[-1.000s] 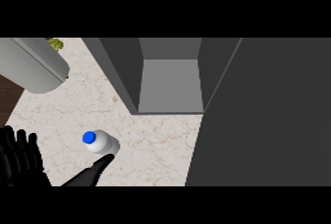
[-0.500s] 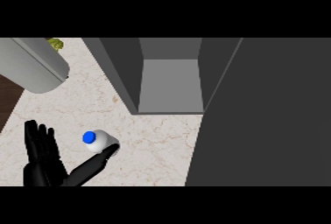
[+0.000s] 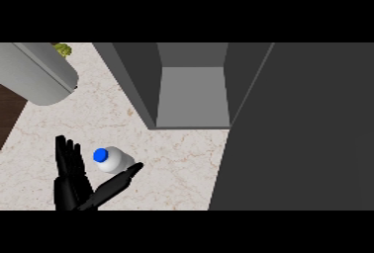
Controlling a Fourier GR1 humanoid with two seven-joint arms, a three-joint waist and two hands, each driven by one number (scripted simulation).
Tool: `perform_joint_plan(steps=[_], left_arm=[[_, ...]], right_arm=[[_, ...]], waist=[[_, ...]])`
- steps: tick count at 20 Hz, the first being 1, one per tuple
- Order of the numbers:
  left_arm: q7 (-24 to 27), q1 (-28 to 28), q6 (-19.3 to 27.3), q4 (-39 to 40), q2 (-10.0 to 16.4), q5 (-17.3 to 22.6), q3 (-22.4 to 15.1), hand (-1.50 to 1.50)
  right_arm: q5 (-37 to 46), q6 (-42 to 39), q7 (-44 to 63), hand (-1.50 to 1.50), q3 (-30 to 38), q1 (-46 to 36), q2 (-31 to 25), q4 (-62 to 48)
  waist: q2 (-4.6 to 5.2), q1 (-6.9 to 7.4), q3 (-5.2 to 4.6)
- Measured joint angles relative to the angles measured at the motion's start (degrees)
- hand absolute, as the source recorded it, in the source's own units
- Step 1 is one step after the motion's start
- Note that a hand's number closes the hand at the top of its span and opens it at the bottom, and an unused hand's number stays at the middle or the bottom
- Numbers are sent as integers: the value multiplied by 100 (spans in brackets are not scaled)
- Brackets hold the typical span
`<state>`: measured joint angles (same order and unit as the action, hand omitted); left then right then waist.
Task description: Pick up the bottled water, place it into the cabinet and close the cabinet
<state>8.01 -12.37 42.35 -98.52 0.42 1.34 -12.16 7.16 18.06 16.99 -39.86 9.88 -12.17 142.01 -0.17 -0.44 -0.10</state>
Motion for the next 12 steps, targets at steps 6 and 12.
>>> perform_joint_plan(steps=[6,12], left_arm=[[891,316,-64,991,-31,715,64,-150],[1736,548,-239,1916,-39,1396,217,-150]], right_arm=[[44,172,42,-150,-71,-127,-42,-22],[92,325,53,-150,-207,-189,-82,-62]], waist=[[3,-6,0],[5,-6,1]])
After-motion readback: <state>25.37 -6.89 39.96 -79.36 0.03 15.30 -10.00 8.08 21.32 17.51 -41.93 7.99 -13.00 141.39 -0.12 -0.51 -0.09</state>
